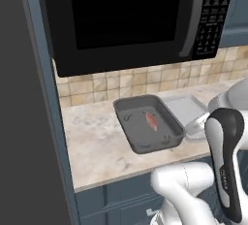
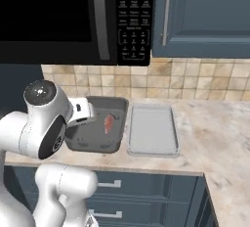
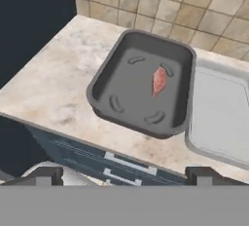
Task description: Place one eggplant and one steak in each tupperware on the nearby counter, to pack two identical lunches.
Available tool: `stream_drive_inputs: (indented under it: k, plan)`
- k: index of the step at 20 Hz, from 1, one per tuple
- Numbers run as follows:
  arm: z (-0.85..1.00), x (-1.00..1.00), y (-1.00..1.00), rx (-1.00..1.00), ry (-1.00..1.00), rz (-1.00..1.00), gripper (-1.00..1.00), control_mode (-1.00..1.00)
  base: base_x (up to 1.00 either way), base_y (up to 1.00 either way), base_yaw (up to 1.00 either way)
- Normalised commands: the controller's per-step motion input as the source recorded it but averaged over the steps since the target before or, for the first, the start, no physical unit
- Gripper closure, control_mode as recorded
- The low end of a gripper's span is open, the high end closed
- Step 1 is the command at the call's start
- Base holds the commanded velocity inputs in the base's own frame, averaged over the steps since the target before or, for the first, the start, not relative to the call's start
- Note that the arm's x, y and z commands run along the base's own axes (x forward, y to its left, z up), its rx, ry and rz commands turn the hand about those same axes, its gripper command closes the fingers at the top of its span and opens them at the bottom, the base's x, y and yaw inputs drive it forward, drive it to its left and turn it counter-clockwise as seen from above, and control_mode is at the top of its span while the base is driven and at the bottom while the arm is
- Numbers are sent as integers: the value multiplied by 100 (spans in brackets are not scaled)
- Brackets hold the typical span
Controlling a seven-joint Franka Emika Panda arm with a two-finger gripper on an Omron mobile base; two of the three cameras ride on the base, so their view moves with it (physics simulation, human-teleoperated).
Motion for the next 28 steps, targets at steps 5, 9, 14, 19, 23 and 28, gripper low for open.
stream_drive_inputs:
  k: [5, 9, 14, 19, 23, 28]
  plan:
    - [0, 0, 0, 0, 0, 0, -100, 100, -97, 0, 28]
    - [0, 0, 0, 0, 0, 0, -100, 100, -100, 0, 21]
    - [0, 0, 0, 0, 0, 0, -100, 100, -99, 0, 9]
    - [0, 0, 0, 0, 0, 0, -100, 100, -94, 0, 10]
    - [0, 0, 0, 0, 0, 0, -100, 100, -91, 0, 22]
    - [0, 0, 0, 0, 0, 0, -100, 100, -76, 0, 28]
